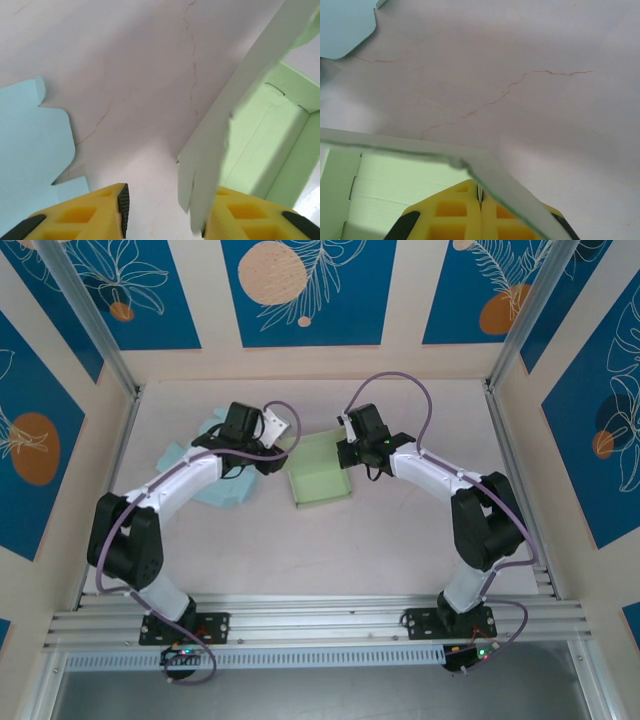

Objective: Fold the paper box

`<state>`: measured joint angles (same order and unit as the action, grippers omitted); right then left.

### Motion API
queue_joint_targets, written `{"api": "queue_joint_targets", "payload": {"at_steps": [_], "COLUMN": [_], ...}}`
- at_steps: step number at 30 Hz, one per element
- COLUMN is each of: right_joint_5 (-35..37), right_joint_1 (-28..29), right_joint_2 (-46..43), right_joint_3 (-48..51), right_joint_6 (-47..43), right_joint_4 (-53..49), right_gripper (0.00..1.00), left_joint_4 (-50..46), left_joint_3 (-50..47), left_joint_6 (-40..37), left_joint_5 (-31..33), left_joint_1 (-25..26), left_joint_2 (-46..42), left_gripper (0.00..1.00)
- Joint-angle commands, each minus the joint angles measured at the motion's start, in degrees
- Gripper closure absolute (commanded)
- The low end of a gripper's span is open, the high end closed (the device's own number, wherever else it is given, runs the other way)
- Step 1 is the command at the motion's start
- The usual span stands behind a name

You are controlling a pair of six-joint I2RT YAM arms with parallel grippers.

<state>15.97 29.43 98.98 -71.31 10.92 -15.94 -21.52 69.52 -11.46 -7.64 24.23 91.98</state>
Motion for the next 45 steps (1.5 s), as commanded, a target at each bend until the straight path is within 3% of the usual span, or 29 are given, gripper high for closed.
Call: {"api": "queue_joint_targets", "payload": {"at_steps": [1,12,17,30,45], "right_joint_5": [1.26,1.90,2.80,10.46,14.33], "right_joint_1": [0.63,1.42,1.84,6.01,9.71], "right_joint_2": [-0.73,-0.63,-0.59,-0.25,-1.56], "right_joint_3": [-0.31,-0.45,-0.41,1.95,7.37], "right_joint_6": [-0.41,0.24,0.72,3.27,7.50], "right_joint_4": [-0.33,-0.78,-0.67,4.17,13.13], "right_gripper": [0.97,0.97,0.97,1.00,1.00], "left_joint_4": [0.81,4.69,5.69,11.30,22.25], "left_joint_3": [-2.56,-3.83,-3.09,-3.57,-12.24], "left_joint_6": [2.76,6.67,8.78,23.99,27.79], "left_joint_5": [0.14,-1.03,-0.45,-0.06,3.24], "left_joint_1": [-0.41,0.51,1.34,2.23,5.77], "left_joint_2": [-1.75,-0.91,0.40,1.60,-0.65], "left_gripper": [0.60,0.68,0.82,0.97,1.00]}}
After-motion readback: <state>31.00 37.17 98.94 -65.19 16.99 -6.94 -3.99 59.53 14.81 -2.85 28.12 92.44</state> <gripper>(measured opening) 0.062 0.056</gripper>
